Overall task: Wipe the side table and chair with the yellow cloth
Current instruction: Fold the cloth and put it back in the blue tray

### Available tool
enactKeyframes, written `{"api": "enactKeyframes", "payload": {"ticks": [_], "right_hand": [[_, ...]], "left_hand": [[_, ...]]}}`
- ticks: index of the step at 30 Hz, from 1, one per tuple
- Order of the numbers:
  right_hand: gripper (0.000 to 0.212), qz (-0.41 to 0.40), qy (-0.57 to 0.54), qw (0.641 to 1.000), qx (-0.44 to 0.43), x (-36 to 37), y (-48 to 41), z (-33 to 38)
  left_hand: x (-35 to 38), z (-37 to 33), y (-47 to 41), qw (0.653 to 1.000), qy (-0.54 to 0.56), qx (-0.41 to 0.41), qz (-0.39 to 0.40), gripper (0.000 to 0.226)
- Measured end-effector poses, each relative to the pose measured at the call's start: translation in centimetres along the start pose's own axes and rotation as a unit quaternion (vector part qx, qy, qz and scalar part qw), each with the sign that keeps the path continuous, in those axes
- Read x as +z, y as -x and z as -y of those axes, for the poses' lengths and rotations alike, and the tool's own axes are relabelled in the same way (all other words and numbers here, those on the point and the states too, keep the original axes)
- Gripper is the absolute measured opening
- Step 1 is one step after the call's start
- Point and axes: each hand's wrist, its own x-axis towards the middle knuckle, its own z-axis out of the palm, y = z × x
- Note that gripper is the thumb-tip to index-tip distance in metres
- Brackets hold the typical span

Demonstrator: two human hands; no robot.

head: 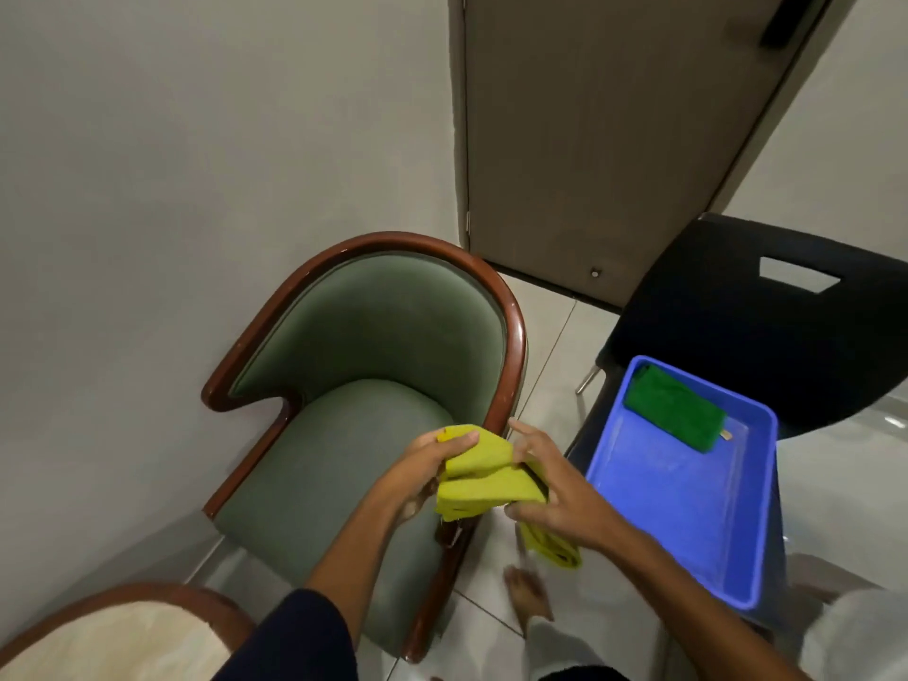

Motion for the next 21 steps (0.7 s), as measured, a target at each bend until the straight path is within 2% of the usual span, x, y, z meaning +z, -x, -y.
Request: {"api": "enactKeyframes", "payload": {"ticks": [1, 2, 3, 4, 6, 8, 10, 12, 14, 17, 19, 21], "right_hand": [[0.044, 0.003, -0.09, 0.995, 0.046, -1.0, 0.2, -0.3], [0.038, -0.006, -0.216, 0.971, 0.105, -2.0, 0.3, -1.1], [0.032, 0.008, -0.329, 0.929, 0.171, -3.2, 0.5, -2.5], [0.038, 0.04, -0.413, 0.882, 0.225, -4.5, 0.9, -4.2], [0.067, 0.133, -0.447, 0.826, 0.317, -7.2, 2.2, -8.5], [0.069, 0.174, -0.454, 0.788, 0.378, -9.4, 4.4, -12.8], [0.053, 0.105, -0.495, 0.763, 0.403, -11.6, 6.6, -17.2], [0.035, -0.012, -0.522, 0.735, 0.431, -13.2, 8.7, -20.5], [0.027, -0.123, -0.502, 0.719, 0.465, -14.6, 10.3, -23.3], [0.035, -0.267, -0.435, 0.709, 0.487, -15.6, 11.9, -27.0], [0.05, -0.283, -0.417, 0.709, 0.494, -15.9, 12.3, -28.7], [0.061, -0.287, -0.337, 0.734, 0.515, -16.1, 12.4, -30.0]], "left_hand": [[0.8, -0.2, -0.2, 1.0, -0.024, 0.0, 0.001, 0.031], [1.7, -0.3, -0.5, 0.999, -0.053, -0.002, 0.003, 0.03], [2.8, -0.1, -0.9, 0.997, -0.079, -0.005, 0.009, 0.028], [4.0, 0.0, -1.6, 0.995, -0.099, -0.007, 0.017, 0.024], [6.8, 0.6, -3.5, 0.991, -0.127, -0.018, 0.036, 0.018], [9.6, 1.7, -5.8, 0.987, -0.145, -0.041, 0.055, 0.016], [12.5, 3.4, -8.7, 0.983, -0.157, -0.066, 0.071, 0.021], [15.2, 5.6, -11.3, 0.978, -0.176, -0.082, 0.074, 0.043], [18.2, 8.2, -14.0, 0.976, -0.188, -0.09, 0.064, 0.06], [22.1, 11.6, -17.1, 0.973, -0.215, -0.078, -0.013, 0.057], [24.2, 13.2, -19.0, 0.972, -0.22, -0.055, -0.061, 0.052], [25.3, 14.2, -20.5, 0.966, -0.241, -0.042, -0.087, 0.051]]}}
